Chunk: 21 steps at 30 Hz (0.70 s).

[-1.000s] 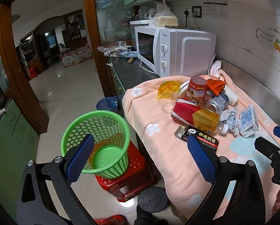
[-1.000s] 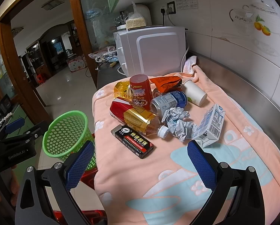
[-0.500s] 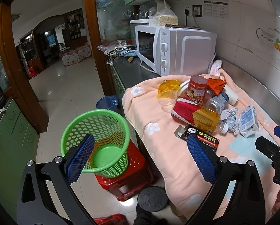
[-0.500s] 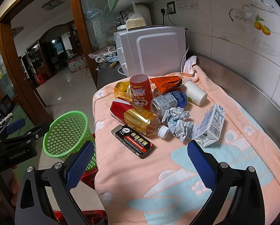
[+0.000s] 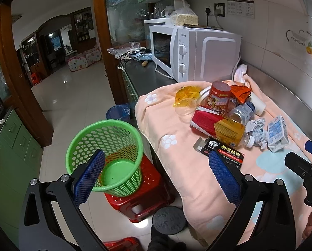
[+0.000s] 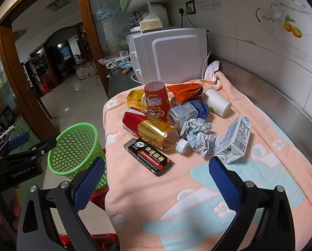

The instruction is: Collect trash

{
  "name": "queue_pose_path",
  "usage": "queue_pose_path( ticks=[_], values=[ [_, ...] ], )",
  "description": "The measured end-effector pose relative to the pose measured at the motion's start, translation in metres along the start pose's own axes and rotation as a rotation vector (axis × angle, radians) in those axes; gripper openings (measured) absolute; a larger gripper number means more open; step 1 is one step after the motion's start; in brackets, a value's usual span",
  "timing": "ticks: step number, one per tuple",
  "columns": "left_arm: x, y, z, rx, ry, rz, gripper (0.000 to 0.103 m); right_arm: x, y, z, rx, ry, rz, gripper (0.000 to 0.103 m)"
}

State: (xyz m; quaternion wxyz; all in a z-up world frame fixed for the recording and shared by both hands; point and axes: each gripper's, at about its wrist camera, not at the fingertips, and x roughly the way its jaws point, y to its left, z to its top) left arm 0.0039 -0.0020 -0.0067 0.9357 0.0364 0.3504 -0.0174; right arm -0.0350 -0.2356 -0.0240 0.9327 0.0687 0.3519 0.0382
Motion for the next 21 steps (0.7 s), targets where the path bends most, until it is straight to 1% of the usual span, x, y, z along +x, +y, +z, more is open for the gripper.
queue_pose_path(
  ticks=[9, 21],
  values=[
    [0.003, -0.004, 0.000, 0.011, 0.007, -0.010, 0.098, 0.000, -0.001, -0.002, 0.004, 0.005, -0.001, 0.097],
    [0.010, -0.014, 0.004, 0.038, 0.020, -0.021, 0.098, 0.004, -0.014, -0.001, 0.014, 0.016, -0.008, 0.097]
  ],
)
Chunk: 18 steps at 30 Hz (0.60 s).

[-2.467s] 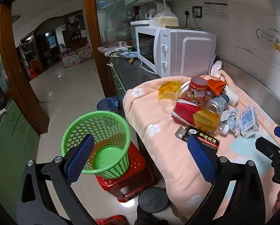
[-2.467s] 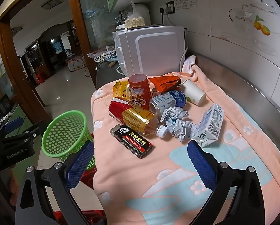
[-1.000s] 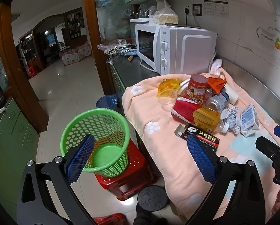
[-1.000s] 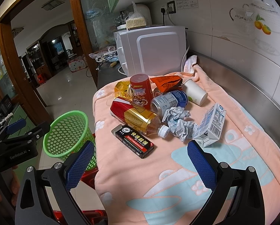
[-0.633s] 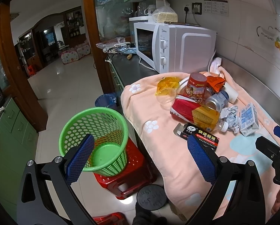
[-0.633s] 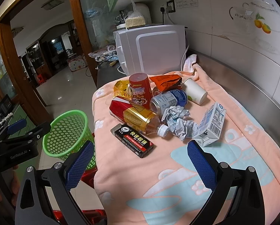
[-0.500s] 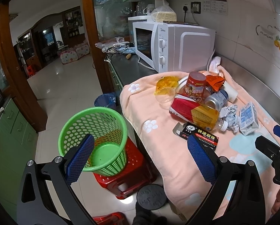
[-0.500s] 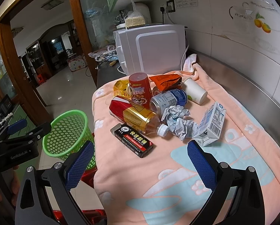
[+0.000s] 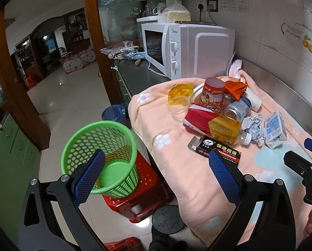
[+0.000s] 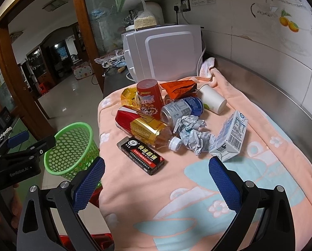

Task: Collect trash
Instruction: 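Reach the right gripper to the white milk carton and grasp it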

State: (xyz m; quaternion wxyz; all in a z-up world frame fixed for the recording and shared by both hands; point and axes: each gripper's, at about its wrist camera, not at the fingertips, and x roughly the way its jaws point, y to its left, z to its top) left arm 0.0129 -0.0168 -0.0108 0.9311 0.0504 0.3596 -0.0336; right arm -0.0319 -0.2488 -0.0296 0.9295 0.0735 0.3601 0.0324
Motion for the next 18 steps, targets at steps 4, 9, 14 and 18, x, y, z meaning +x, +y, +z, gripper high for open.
queue_pose_path(
  ticks=[4, 9, 14, 18],
  values=[
    [0.004, -0.002, 0.000, 0.004, 0.013, -0.007, 0.098, 0.003, -0.003, 0.001, -0.008, 0.008, -0.003, 0.097],
    [0.009, -0.005, 0.001, 0.009, 0.027, -0.015, 0.098, 0.006, -0.011, 0.002, 0.003, 0.010, -0.005, 0.096],
    [0.014, -0.008, 0.002, 0.013, 0.038, -0.028, 0.098, 0.008, -0.020, 0.002, 0.010, 0.017, -0.018, 0.096],
    [0.020, -0.011, 0.003, 0.015, 0.052, -0.030, 0.098, 0.011, -0.031, 0.003, 0.025, 0.026, -0.030, 0.096]
  ],
)
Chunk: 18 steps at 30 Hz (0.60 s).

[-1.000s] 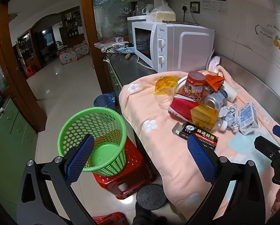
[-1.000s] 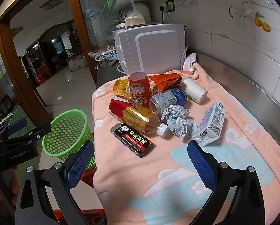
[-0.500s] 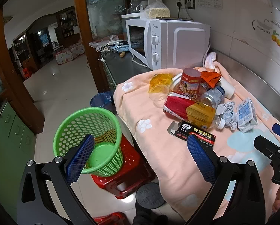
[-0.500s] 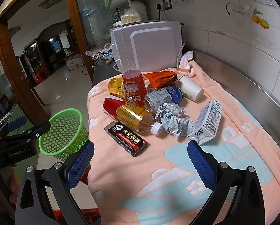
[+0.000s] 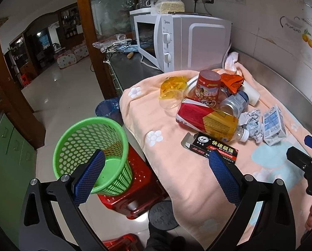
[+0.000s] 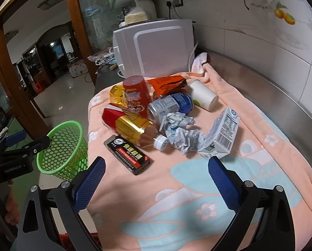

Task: Collect trash
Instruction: 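Reach the right gripper to the white milk carton and grasp it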

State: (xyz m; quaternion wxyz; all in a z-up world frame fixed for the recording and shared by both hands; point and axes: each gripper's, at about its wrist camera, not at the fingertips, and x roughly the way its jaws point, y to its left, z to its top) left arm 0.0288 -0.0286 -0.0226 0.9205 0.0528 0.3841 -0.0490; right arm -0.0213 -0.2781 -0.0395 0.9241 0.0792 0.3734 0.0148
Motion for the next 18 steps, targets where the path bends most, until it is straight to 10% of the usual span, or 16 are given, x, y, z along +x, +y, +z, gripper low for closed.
queue_pose_path(
  ticks=[18],
  values=[
    [0.039, -0.007, 0.002, -0.018, 0.103, -0.033, 0.098, 0.043, -0.064, 0.010, 0.038, 0.070, -0.037, 0.088]
  ],
)
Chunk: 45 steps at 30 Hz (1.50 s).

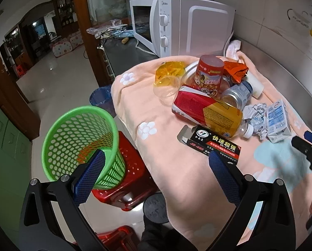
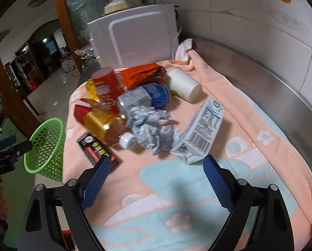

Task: Collect trash
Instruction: 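Reach the right gripper to the white milk carton and grasp it, then grasp the red-labelled drink bottle with the left gripper while the right holds the carton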

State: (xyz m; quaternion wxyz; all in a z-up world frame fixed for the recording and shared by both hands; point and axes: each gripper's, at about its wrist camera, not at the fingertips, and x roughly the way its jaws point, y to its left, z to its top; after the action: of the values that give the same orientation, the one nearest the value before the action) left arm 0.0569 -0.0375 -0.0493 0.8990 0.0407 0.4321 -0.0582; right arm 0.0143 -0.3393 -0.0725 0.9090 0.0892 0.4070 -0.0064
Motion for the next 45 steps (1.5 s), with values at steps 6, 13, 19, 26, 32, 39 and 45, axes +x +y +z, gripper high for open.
queue_pose_path(
  ticks=[6, 13, 19, 26, 32, 39, 45],
  values=[
    [0.009, -0.003, 0.005, -0.003, 0.012, -0.009, 0.098, 0.015, -0.033, 0.013, 0.089, 0.013, -0.009, 0.084],
    [0.015, -0.016, 0.016, 0.021, 0.007, -0.031, 0.098, 0.042, -0.059, 0.030, 0.189, 0.049, 0.012, 0.081],
    [0.021, -0.026, 0.025, 0.034, 0.015, -0.056, 0.098, 0.071, -0.070, 0.040, 0.244, 0.093, 0.020, 0.076],
    [0.033, -0.030, 0.041, 0.003, 0.036, -0.077, 0.098, 0.097, -0.085, 0.036, 0.337, 0.150, 0.074, 0.058],
    [0.055, -0.036, 0.060, -0.065, 0.102, -0.115, 0.098, 0.091, -0.087, 0.030, 0.350, 0.134, 0.094, 0.044],
    [0.095, -0.045, 0.077, -0.166, 0.219, -0.145, 0.098, 0.067, -0.083, 0.026, 0.318, 0.084, 0.101, 0.040],
    [0.132, -0.041, 0.080, -0.312, 0.325, -0.172, 0.098, 0.058, -0.081, 0.017, 0.312, 0.078, 0.120, 0.040]
  ],
)
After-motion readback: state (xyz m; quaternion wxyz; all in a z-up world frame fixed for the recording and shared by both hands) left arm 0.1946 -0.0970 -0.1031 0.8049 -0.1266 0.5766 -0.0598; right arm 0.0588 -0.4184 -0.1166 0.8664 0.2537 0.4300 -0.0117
